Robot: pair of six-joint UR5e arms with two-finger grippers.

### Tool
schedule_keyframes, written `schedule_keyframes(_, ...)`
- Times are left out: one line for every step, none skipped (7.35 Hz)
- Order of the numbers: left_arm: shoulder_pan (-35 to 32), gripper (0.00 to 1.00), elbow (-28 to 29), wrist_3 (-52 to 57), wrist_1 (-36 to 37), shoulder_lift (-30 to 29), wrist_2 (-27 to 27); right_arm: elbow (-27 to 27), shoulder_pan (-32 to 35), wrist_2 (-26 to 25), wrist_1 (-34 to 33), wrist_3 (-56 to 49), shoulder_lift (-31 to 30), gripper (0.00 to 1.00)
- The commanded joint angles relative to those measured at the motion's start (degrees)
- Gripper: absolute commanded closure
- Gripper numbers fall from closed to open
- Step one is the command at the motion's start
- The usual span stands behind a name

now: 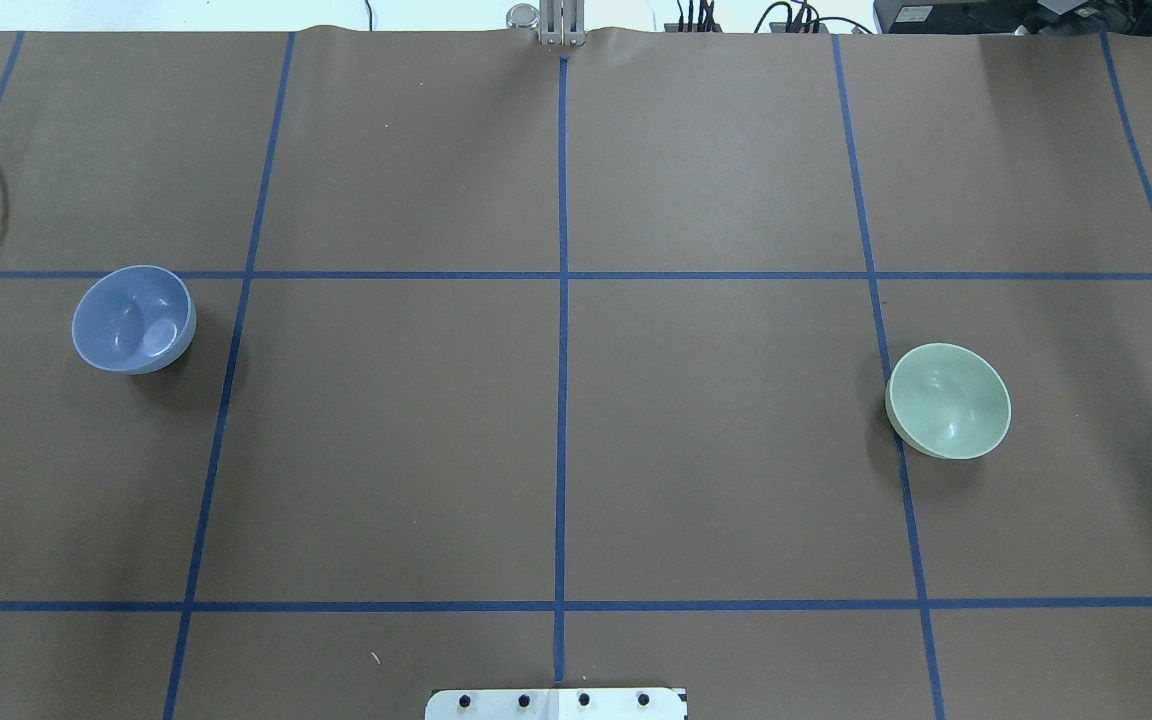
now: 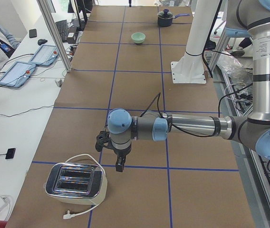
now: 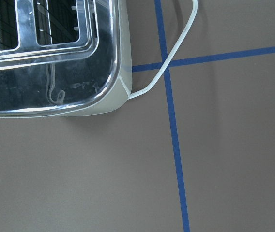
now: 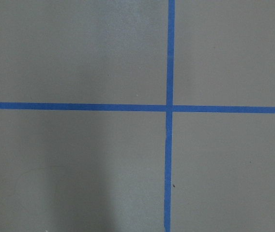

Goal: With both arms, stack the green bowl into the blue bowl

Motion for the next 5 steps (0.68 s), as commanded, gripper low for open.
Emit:
schedule_keyframes(0.0, 0.01, -0.04, -0.07, 0.03, 0.0, 0.0, 0.4, 0.0, 0.0, 0.09, -0.57, 0.25, 0.0)
schedule_keyframes(0.0, 0.0, -0.3, -0.25, 0.03, -0.09, 0.0, 0.49, 0.0, 0.09, 0.09, -0.49, 0.52, 0.0)
schedule_keyframes(0.09, 0.0, -0.82, -0.51, 0.03, -0.18, 0.0, -0.12, 0.0, 0.0, 0.0, -0.58, 1.56, 0.0)
schedule_keyframes(0.18, 0.0, -2.65, -4.17, 0.12, -0.87, -0.17, -0.13, -0.17, -0.35, 0.09, -0.66, 2.45, 0.0)
schedule_keyframes(0.26, 0.0, -4.85, -9.95, 0.29, -1.05, -2.18, -0.21, -0.35, -0.35, 0.0, -0.93, 2.63, 0.0)
